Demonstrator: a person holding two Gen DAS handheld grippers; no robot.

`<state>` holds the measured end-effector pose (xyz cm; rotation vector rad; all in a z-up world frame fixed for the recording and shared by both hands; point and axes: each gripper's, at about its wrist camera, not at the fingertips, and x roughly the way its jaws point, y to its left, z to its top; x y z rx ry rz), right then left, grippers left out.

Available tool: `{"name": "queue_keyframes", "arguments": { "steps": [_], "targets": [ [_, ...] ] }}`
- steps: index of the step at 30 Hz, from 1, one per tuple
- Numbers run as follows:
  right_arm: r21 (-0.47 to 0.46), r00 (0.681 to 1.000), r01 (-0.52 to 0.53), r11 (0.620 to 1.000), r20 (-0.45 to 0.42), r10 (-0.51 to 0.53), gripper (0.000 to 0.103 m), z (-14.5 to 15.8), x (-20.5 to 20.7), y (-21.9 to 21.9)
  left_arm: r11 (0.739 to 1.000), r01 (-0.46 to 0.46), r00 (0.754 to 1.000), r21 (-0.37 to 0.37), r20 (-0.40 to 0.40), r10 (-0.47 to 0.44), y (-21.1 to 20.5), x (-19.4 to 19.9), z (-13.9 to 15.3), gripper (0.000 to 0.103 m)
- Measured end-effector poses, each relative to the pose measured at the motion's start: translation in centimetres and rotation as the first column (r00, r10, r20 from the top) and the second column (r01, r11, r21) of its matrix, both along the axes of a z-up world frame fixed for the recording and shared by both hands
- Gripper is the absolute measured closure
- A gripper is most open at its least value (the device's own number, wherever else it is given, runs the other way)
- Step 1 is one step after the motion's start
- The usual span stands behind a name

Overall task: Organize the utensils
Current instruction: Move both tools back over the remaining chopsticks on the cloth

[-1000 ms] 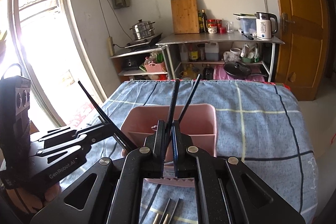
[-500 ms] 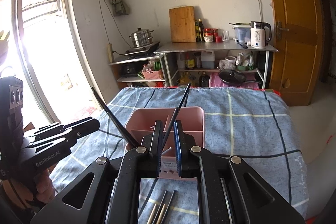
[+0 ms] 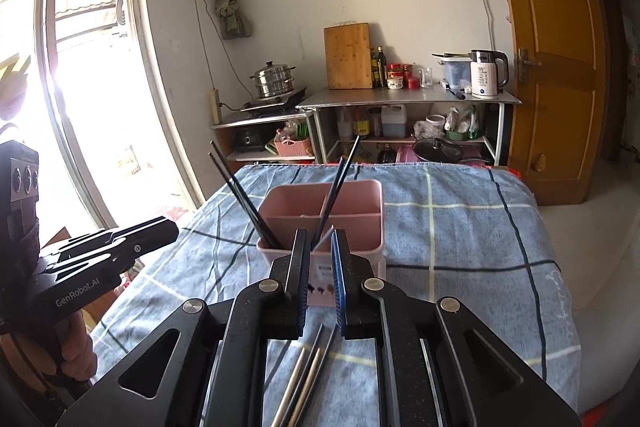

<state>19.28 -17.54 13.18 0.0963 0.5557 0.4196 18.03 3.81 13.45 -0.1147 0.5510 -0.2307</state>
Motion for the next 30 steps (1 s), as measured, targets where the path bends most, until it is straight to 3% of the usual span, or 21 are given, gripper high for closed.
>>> {"name": "queue_keyframes", "arguments": {
  "steps": [15,30],
  "targets": [
    [0.008,1.000,0.005,1.000,-0.031,-0.005,0.092,-2.8,-4.9,-1.5,1.000,0.021,0.999,-0.019,-0.046,-0.022,-0.7,-4.5,-3.8,0.092],
    [0.000,0.990,-0.010,1.000,-0.142,0.010,0.092,-7.4,-7.0,-1.3,0.999,0.045,0.988,-0.026,-0.143,-0.048,-1.5,-5.9,-8.8,0.091]
  ]
}}
